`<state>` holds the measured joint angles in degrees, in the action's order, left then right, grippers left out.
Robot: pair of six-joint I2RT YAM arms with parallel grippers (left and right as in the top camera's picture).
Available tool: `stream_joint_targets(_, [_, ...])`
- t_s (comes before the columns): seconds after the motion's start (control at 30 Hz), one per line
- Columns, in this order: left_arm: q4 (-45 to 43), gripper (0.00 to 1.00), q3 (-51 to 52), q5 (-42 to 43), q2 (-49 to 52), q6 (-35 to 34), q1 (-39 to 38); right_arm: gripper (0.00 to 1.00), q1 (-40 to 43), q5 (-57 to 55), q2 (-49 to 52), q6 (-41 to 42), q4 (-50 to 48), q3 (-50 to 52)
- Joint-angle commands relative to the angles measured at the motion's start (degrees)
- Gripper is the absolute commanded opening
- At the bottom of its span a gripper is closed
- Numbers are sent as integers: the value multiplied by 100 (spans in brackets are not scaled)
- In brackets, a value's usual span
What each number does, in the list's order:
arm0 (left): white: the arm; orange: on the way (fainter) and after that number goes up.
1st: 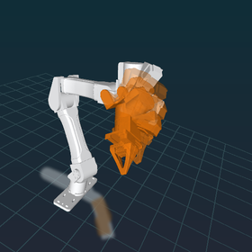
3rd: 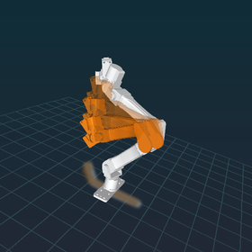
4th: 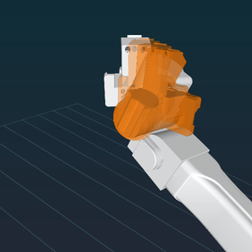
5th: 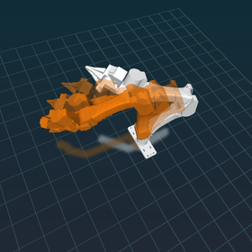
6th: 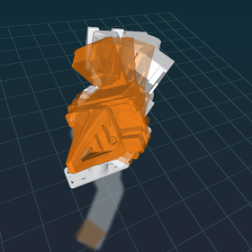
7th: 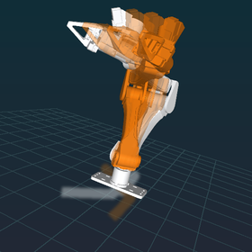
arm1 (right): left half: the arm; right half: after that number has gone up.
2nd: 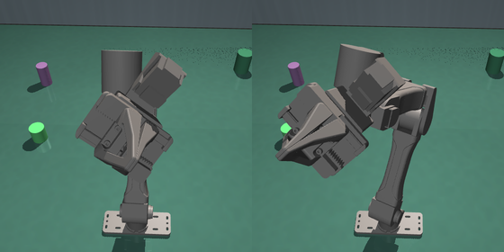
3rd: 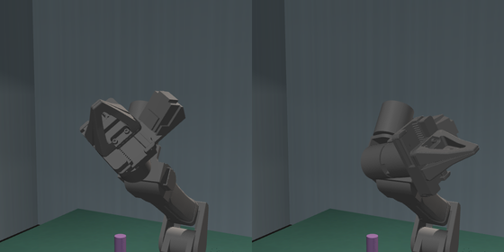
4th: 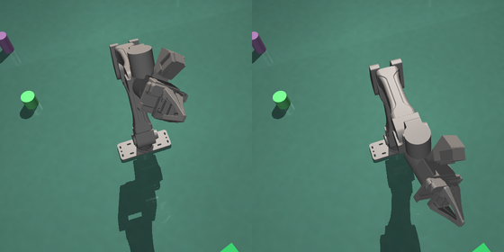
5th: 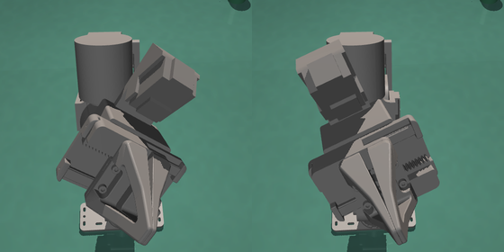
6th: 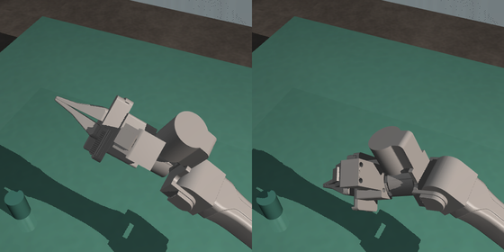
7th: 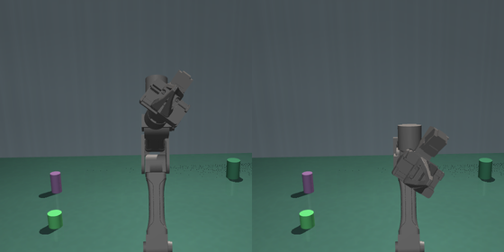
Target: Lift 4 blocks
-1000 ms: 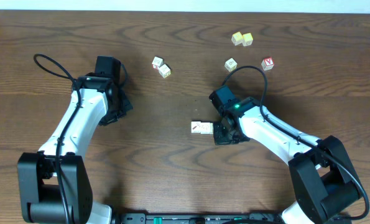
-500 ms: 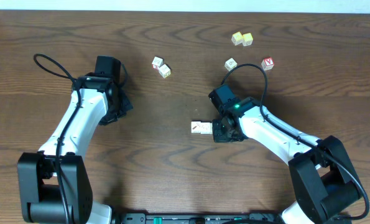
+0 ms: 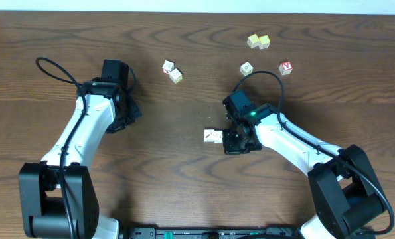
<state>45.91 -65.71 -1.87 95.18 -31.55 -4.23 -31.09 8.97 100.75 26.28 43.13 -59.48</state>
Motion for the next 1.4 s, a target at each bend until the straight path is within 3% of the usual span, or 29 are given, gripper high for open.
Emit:
stream_joint_targets(0.0, [-33, 8, 24, -28, -13, -50, 4, 1, -92, -4, -68, -52, -17, -7])
stream_joint_targets(0.17, [-26, 8, 24, -28, -13, -48, 4, 1, -192, -450, -68, 133, -107, -7])
stream_joint_targets(1.0, [15, 8, 24, 15, -13, 24, 4, 1, -107, -101, -376, 151, -249, -201])
stream_joint_targets(1.17, [11, 8, 24, 1082, -13, 990, 4, 1, 380, -457, -892, 151, 494, -468])
stream_joint_targets(1.37, [-9, 7, 103, 2210, -4, 1073, -98, 1, 1408, -824, -1084, 153, 1182, -413])
